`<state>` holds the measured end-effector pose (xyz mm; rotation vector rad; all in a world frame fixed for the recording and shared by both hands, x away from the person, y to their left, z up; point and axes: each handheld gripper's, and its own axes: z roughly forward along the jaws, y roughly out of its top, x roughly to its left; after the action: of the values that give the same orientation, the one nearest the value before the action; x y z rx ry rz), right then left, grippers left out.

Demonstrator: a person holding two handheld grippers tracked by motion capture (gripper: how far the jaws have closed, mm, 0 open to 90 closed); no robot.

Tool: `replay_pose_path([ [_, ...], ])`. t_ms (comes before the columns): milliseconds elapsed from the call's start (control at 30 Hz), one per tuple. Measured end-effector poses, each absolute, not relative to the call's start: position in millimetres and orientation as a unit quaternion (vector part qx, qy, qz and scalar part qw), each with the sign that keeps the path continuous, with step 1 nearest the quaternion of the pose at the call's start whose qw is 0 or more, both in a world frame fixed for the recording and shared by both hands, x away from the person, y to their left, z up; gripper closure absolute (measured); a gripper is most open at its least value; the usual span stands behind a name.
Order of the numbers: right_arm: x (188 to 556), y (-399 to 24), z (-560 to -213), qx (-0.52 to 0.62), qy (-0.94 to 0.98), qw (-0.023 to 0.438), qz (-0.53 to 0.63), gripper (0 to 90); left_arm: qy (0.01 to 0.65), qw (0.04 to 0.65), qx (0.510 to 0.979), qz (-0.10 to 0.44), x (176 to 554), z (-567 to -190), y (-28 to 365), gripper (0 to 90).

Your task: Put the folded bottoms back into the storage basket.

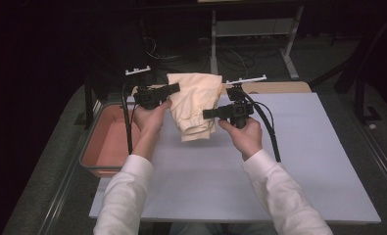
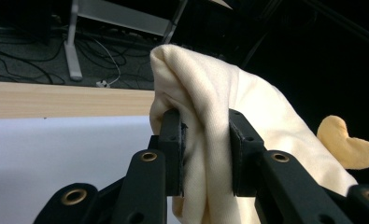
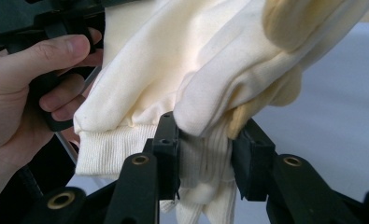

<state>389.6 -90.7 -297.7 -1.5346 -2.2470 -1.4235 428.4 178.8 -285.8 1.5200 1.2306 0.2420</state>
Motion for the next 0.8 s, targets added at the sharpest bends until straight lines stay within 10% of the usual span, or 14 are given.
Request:
replay_pose_path([
  [800,392.6,-56.2,-282.9,-0.481,-0.741,0.034,-0.467,64.5,0.52,0.552,0.64,0.123,422.1,-269.4,213.2,70.7],
])
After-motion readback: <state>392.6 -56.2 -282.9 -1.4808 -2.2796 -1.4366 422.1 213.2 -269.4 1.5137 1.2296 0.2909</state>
